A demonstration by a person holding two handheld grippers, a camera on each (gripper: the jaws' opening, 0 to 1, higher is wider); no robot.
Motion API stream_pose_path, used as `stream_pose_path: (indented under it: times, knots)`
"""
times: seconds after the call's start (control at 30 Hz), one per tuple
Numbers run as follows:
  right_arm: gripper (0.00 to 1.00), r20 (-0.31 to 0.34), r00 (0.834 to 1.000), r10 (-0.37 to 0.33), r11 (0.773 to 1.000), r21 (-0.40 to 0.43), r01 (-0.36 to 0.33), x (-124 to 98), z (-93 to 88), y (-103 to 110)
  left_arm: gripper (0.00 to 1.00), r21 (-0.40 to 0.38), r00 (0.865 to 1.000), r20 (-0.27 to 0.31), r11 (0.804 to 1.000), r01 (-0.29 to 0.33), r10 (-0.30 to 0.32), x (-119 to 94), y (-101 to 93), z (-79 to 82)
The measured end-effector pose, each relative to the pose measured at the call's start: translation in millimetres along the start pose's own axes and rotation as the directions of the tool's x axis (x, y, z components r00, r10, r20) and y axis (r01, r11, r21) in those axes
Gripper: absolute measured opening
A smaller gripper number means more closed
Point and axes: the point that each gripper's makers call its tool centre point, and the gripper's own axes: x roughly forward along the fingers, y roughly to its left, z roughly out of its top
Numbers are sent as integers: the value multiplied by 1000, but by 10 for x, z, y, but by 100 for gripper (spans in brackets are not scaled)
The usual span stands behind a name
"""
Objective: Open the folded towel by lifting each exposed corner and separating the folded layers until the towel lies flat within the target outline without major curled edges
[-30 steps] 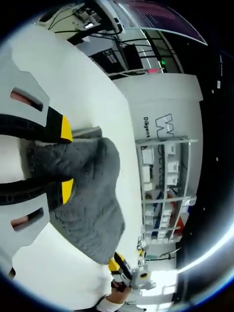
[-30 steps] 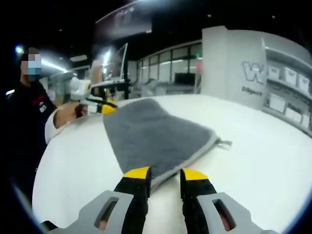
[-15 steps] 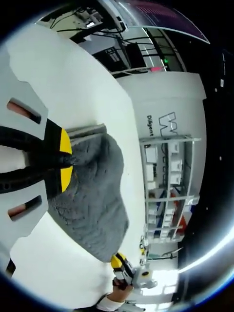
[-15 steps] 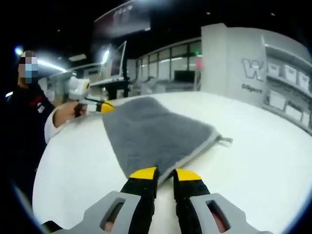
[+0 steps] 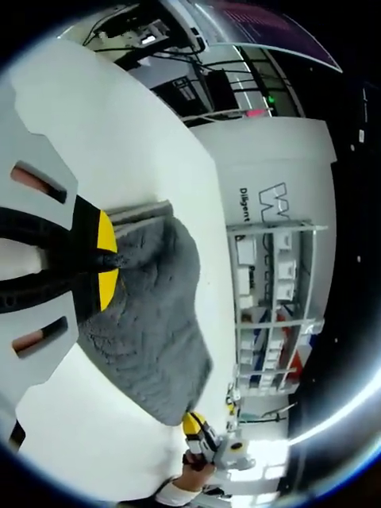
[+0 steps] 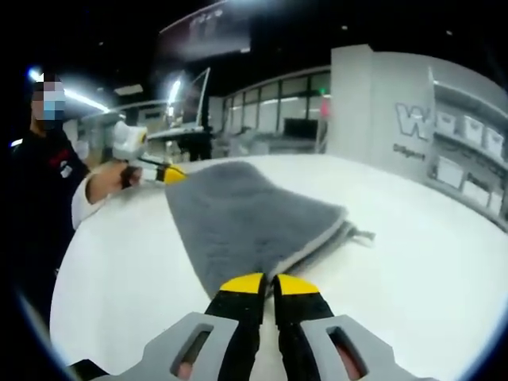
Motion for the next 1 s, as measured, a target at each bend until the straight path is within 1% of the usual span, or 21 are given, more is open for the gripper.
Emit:
stream_pose_path:
  times: [0.43,0.7,1.0]
  knots:
    - [0,-12,999,41,999,5,-41,-23,3,124,5,13,1000,-16,1000,-12,12,102,119,30]
    - [0,-27,998,48,999,13,-48,-30,-1,171,4,11,999,-26,1000,-19,20,142,134,34]
    - [0,-47,997,55,998,-21,-56,-44,-8,257,4,21,999,-39,999,-28,29,194,159,30]
